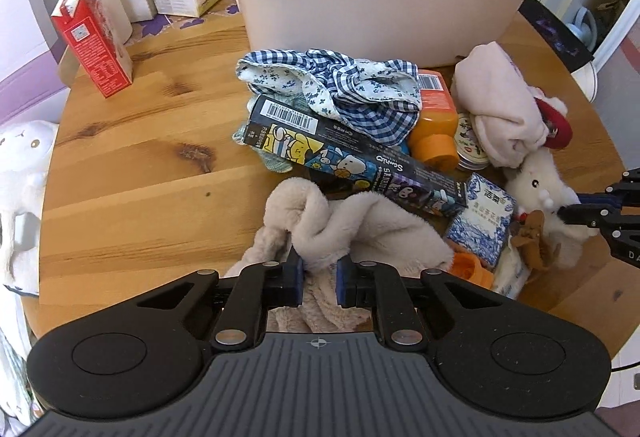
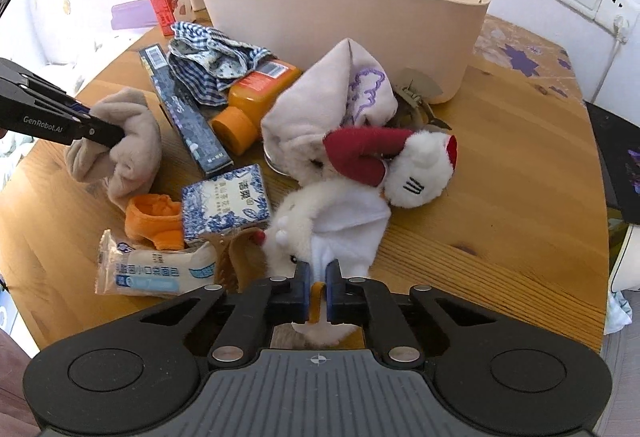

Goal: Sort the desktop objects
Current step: 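Lift the fleece cloth and plush and lower both into the beige basket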

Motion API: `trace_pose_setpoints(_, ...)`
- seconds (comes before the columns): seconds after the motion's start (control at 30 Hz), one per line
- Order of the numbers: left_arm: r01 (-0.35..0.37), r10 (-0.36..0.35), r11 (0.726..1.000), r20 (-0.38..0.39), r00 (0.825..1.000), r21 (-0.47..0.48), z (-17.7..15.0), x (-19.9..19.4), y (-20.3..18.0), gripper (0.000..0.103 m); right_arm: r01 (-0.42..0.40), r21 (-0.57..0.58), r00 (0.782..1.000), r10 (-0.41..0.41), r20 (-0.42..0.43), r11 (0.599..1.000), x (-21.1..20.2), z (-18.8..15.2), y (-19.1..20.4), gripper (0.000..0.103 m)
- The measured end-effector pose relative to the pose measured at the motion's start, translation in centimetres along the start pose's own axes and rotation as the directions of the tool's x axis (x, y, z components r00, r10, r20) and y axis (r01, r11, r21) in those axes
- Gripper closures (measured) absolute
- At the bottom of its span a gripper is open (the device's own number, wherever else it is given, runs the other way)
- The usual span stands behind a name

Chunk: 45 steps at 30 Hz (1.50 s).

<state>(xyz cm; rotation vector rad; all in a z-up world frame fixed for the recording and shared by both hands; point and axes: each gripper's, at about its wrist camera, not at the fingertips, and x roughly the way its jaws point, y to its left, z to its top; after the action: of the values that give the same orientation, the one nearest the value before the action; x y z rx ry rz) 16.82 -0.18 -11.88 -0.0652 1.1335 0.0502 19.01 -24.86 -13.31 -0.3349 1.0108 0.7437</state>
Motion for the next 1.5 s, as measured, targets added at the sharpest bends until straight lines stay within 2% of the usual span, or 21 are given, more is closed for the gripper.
trace_pose_setpoints(0.5, 0.041, -0.039, 0.999, 0.079, 0.996, -0.024, -0.5, -3.8, 0.9, 0.09, 0.028, 0.015, 0.994, -0.029, 0.109, 0.999, -5.0, -0.4, 1.2, 0.097)
trace_pose_setpoints(0.83, 0.063, -0.055, 0.997, 0.174, 0.983, -0.038, 1.0, -7.5, 1.1, 0.09, 0.031, 0.03, 0.975, -0.037, 0.22, 0.999, -8.6, 1.1, 0.7, 0.097)
trace_pose_setpoints(1.07, 0.063, -0.055, 0.998, 0.244, 0.968, -0.026, 3.4, -9.7, 0.6, 0.09, 0.044, 0.023, 0.955, -0.048, 0.294, 0.999, -10.1, 3.6, -0.2, 0.097)
trace_pose_setpoints(1.27, 0.034, -0.037, 0.999, 0.311, 0.95, 0.016, 6.6, -10.9, 0.5, 0.09, 0.066, 0.02, 0.944, -0.069, 0.323, 0.998, -10.1, 5.7, -2.0, 0.097)
trace_pose_setpoints(1.5, 0.003, -0.01, 1.0, 0.363, 0.932, 0.02, 10.5, -10.8, 0.5, 0.09, 0.093, 0.043, 0.932, -0.102, 0.348, 0.995, -9.4, 8.3, -4.8, 0.097)
